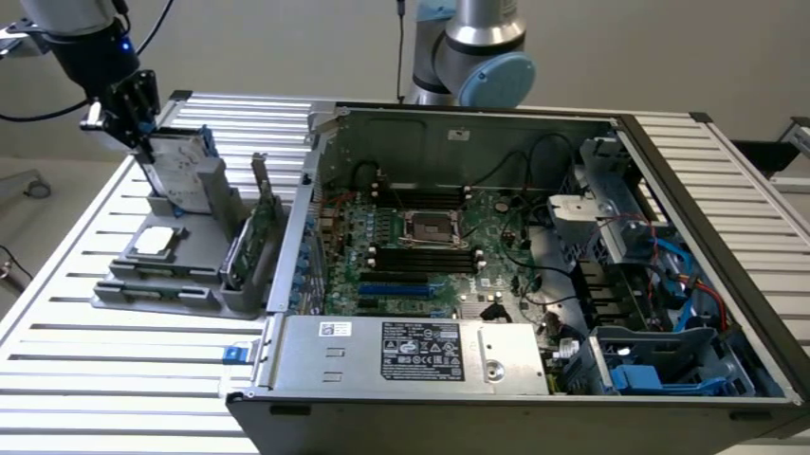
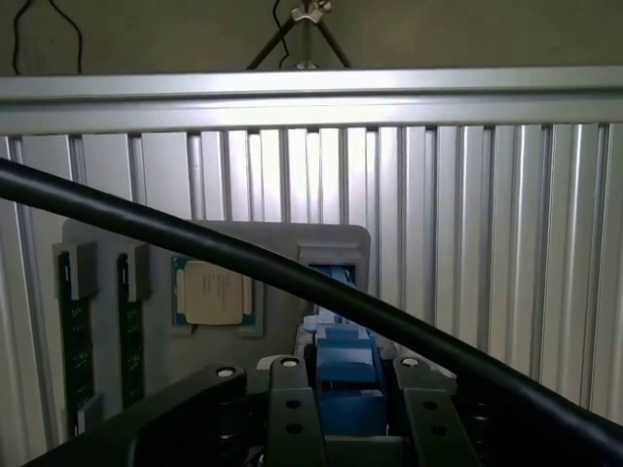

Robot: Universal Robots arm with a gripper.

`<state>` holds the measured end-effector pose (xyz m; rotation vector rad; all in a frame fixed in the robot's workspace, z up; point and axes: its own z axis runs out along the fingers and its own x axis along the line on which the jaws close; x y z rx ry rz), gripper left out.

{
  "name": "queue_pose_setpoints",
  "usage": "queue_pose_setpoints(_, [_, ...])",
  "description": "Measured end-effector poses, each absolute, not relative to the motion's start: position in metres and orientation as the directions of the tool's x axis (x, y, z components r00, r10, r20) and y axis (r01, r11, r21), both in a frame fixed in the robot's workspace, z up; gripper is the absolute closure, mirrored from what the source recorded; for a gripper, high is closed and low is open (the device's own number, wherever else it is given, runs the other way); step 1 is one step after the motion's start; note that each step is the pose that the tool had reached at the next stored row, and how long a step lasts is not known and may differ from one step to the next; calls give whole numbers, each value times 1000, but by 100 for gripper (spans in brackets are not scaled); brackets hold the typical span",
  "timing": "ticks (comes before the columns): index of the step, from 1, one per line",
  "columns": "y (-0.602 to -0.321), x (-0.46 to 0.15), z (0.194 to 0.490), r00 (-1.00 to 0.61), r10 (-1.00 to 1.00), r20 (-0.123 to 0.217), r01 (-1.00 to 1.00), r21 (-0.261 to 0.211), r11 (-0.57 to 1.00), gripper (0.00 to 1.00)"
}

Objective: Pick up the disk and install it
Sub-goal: 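Pick up the disk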

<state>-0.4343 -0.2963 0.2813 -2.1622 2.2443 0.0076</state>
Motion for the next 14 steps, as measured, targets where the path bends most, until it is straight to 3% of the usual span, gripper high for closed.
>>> queue_pose_setpoints(14, [-299, -434, 281, -46, -999, -22, -999, -14, 46, 67])
